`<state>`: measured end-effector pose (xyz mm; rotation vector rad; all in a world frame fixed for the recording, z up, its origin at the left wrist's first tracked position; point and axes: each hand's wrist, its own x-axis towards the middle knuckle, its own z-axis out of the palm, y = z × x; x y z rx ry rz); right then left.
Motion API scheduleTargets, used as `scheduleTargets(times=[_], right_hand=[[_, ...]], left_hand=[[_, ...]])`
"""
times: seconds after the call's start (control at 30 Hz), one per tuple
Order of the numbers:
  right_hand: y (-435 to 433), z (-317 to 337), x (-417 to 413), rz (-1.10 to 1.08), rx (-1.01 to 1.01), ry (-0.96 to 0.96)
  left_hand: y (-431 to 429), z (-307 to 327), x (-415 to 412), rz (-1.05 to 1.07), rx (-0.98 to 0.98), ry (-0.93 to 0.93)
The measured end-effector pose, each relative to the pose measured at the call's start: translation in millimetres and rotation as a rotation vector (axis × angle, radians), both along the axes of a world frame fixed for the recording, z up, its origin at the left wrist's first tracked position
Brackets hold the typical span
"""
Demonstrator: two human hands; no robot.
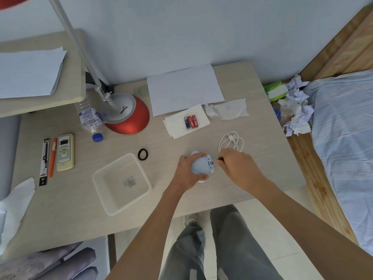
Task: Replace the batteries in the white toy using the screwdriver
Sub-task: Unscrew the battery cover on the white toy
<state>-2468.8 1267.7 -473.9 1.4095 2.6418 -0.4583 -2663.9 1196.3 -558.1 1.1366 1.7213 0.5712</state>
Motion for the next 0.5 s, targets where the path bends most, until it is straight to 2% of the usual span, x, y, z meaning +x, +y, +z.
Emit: scheduleTargets(times=[0.4,0.5], right_hand=[[-0.2,2.1,2.3,-0.024,-0.034,0.009],[-1.7,3.3,4.8,-0.013,-0.059,0.073]], left_hand=[[0.4,4.0,-2.8,-0.010,0.023,-0.031],[0.3,4.0,-3.0,-0.002,0.034,-0.056]])
